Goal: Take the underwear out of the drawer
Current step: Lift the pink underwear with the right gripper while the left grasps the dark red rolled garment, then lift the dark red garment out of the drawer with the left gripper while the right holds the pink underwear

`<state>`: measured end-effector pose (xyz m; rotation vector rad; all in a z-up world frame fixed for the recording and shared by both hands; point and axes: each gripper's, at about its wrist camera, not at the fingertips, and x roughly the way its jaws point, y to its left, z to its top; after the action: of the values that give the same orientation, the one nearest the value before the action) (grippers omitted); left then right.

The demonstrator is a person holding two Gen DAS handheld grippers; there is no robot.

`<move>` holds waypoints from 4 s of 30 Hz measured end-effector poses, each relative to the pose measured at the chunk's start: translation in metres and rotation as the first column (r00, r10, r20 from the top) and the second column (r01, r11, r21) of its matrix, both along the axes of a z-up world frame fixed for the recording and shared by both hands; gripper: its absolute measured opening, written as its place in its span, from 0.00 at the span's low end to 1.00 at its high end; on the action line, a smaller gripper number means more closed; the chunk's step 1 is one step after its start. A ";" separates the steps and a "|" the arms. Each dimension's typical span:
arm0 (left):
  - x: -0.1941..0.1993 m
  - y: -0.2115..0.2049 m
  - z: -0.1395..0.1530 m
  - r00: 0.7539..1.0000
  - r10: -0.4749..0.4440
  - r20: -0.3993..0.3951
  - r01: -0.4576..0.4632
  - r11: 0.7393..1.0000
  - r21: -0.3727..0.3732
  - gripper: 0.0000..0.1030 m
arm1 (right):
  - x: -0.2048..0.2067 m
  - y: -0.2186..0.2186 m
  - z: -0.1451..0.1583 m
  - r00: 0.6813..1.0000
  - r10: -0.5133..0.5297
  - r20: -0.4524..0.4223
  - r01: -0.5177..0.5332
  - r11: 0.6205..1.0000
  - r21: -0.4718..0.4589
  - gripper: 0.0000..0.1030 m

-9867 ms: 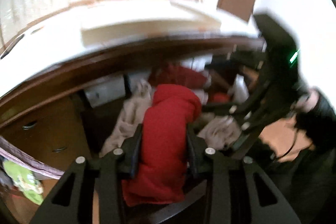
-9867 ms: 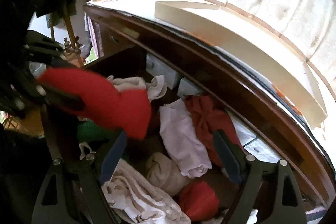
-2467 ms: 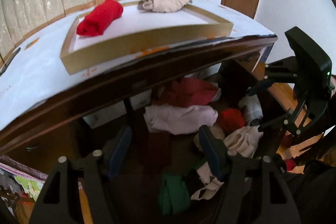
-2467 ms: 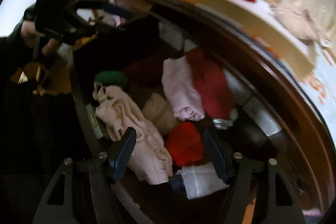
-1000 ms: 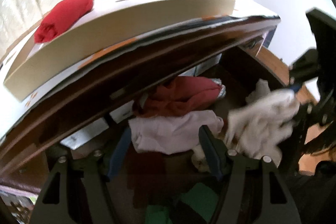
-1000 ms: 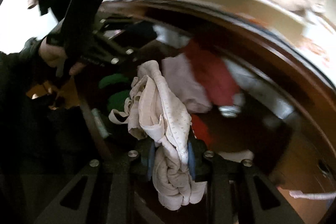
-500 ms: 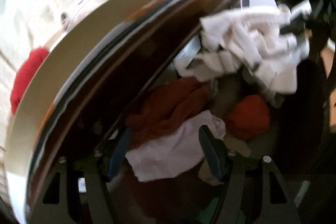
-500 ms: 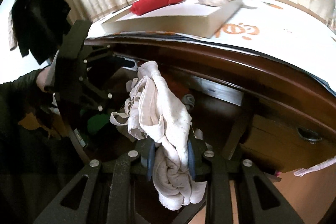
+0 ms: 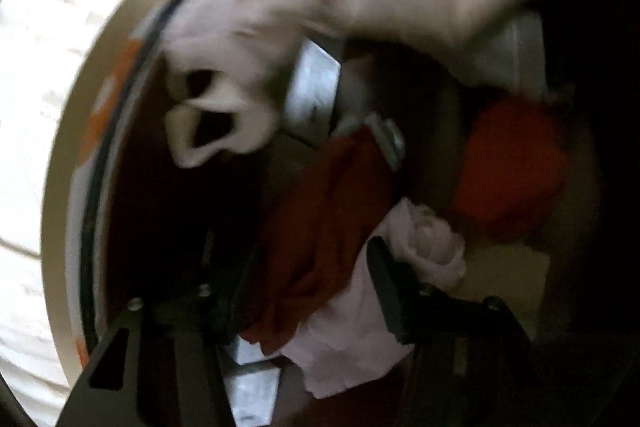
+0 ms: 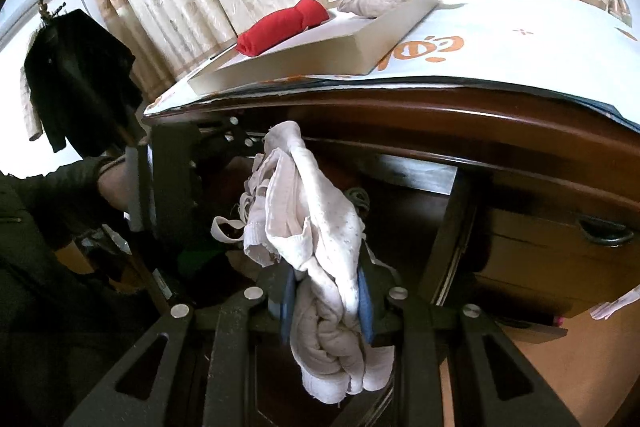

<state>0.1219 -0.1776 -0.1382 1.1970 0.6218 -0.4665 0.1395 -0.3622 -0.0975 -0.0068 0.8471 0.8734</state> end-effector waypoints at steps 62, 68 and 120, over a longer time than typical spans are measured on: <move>-0.063 0.149 0.131 0.924 0.238 -0.298 -0.382 0.605 -0.699 0.09 | -0.028 0.011 0.026 0.998 -0.055 0.037 0.047 0.979 0.198 0.27; -0.067 0.156 0.147 0.931 0.256 -0.259 -0.362 0.570 -0.738 0.09 | -0.029 0.013 0.041 0.996 -0.057 0.070 0.040 0.973 0.229 0.27; -0.011 0.155 0.205 0.943 0.298 -0.148 -0.283 0.485 -0.827 0.01 | 0.025 0.067 0.116 0.970 -0.080 0.228 0.012 0.959 0.284 0.27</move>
<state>0.1108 -0.0223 0.0666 0.1321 0.4677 -0.3843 0.1644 -0.2949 0.0182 0.1544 0.4921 0.9222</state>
